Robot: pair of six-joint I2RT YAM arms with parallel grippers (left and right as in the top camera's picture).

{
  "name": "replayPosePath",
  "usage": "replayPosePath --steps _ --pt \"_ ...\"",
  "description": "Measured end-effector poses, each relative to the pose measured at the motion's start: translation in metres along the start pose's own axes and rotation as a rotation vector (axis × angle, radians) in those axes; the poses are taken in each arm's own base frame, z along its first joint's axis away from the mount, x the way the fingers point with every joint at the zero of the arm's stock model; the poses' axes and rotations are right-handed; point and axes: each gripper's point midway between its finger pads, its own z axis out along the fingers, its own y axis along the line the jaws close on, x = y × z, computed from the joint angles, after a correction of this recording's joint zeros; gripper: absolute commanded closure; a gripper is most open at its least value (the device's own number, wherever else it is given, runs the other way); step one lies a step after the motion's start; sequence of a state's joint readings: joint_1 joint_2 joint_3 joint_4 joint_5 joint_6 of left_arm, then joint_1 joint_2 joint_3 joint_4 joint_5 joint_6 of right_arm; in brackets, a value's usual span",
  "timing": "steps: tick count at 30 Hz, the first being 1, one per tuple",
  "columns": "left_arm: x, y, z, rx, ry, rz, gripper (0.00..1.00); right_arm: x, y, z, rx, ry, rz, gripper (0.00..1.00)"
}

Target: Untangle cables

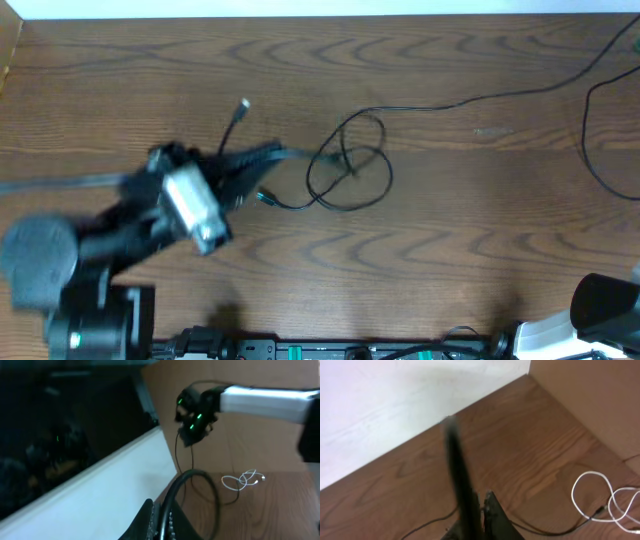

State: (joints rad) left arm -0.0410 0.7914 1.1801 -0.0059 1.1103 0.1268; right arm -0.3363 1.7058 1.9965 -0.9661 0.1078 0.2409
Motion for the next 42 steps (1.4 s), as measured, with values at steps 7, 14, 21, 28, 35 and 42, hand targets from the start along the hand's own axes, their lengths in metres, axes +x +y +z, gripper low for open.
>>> replayPosePath --steps 7,14,21,28,35,42 --pt "0.030 0.020 -0.011 -0.197 0.120 -0.141 0.93 0.007 0.007 0.003 -0.045 0.027 -0.033 0.66" --pt "0.107 0.082 -0.034 -0.555 0.374 -0.274 0.93 0.031 0.087 -0.018 -0.493 0.099 -0.216 0.55" --pt "0.132 0.112 -0.047 -0.712 0.458 -0.273 0.93 0.114 0.188 -0.055 -0.775 0.227 -0.544 0.31" --pt "0.137 0.117 -0.057 -0.768 0.493 -0.267 0.93 0.221 0.234 -0.039 -0.863 0.412 -0.824 0.18" --pt "0.141 0.115 -0.058 -0.766 0.509 -0.279 0.93 0.330 0.239 0.003 -0.824 0.676 -0.980 0.24" --pt "0.145 0.113 -0.059 -0.764 0.524 -0.290 0.93 0.406 0.249 0.011 -0.821 0.843 -1.088 0.17"
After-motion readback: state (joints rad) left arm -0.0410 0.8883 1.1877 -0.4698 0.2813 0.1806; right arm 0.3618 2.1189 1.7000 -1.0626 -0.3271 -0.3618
